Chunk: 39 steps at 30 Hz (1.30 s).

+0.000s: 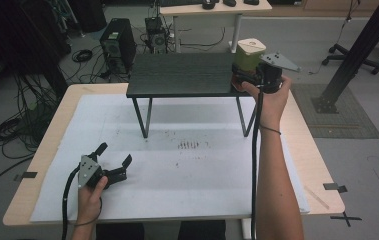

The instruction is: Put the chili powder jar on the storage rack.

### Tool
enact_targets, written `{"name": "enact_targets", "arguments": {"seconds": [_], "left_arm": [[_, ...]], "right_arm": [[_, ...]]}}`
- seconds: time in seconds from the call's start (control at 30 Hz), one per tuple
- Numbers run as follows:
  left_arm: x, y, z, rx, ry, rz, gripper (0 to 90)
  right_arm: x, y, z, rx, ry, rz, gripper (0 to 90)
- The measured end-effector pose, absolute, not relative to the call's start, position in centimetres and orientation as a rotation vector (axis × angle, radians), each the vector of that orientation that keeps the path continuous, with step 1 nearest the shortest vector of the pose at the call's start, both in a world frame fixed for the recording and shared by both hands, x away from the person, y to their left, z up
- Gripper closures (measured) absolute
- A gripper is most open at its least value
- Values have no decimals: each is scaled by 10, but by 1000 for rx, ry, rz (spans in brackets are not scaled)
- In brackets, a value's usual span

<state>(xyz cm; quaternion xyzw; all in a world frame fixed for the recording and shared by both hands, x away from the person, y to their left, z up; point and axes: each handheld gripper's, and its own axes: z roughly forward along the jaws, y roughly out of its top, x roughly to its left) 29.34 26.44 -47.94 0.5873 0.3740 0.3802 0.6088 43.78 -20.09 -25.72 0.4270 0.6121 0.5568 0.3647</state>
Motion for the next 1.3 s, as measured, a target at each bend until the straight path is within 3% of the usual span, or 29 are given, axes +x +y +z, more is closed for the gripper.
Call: {"name": "enact_targets", "arguments": {"seconds": [1.3], "left_arm": [[293,264,-479,1358,865,881,4]], "right_arm": [[438,-201,-261,1067,1563,1445,304]]}}
